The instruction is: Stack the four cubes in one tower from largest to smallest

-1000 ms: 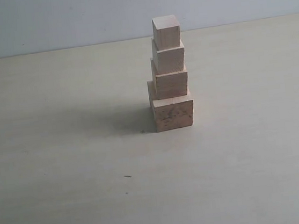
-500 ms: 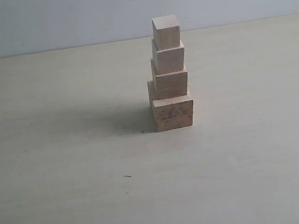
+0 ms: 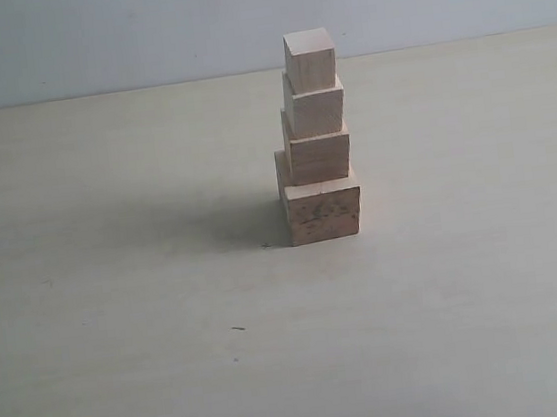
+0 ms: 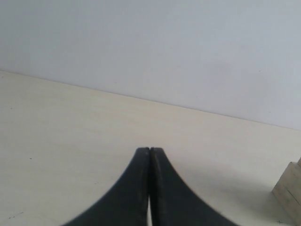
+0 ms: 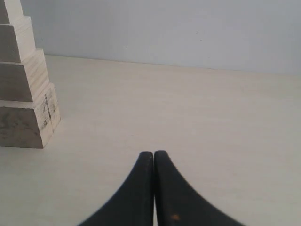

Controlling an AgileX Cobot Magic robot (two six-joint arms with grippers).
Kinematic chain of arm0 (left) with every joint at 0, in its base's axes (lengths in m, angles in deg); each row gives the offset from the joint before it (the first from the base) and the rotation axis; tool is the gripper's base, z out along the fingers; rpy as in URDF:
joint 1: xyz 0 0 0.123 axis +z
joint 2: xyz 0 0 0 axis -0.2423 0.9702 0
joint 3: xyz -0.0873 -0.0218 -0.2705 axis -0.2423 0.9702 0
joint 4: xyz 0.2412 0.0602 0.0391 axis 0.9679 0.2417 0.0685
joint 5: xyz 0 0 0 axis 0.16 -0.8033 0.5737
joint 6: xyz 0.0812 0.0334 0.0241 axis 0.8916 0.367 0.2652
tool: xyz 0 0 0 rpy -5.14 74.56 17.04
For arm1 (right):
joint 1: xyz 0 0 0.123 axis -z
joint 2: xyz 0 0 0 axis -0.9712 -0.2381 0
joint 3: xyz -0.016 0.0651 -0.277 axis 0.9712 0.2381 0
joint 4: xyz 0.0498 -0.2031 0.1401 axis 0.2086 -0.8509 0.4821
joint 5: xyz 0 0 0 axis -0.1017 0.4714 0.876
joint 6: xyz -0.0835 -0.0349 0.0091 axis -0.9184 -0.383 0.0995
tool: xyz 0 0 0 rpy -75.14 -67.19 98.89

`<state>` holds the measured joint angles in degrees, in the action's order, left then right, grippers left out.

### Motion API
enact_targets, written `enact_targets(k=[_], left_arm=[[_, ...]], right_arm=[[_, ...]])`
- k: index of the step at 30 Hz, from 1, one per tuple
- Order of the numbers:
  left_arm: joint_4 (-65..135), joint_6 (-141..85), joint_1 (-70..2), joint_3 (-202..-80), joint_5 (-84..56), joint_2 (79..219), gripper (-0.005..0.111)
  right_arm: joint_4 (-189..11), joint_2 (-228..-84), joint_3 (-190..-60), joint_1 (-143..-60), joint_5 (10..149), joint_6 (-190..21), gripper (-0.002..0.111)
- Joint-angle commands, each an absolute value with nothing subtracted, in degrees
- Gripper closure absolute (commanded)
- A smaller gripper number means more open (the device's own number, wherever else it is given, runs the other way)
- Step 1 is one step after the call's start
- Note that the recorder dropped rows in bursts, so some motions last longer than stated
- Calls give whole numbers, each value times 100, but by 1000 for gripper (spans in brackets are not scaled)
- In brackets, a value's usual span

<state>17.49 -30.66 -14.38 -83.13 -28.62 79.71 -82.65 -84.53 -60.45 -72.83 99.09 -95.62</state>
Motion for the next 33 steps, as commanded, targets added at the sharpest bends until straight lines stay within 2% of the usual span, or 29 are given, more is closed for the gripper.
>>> enact_targets(k=[1, 11, 16, 33], left_arm=[[1761, -3066, -1460, -8291, -2869, 7938, 107], [1816, -3078, -1460, -8121, -2890, 7938, 107], [2034, -3090, -1460, -8045, -3722, 7938, 107], [2087, -3080, -1460, -8045, -3674, 7938, 107]], right_arm=[[-8312, -8419, -6036, -7250, 9929, -9598, 108], [-8312, -8419, -6036, -7250, 9929, -9598, 108], [-8312, -8419, -6036, -7250, 9929, -9598, 108], [-8312, -8419, -6036, -7250, 9929, -9598, 108]])
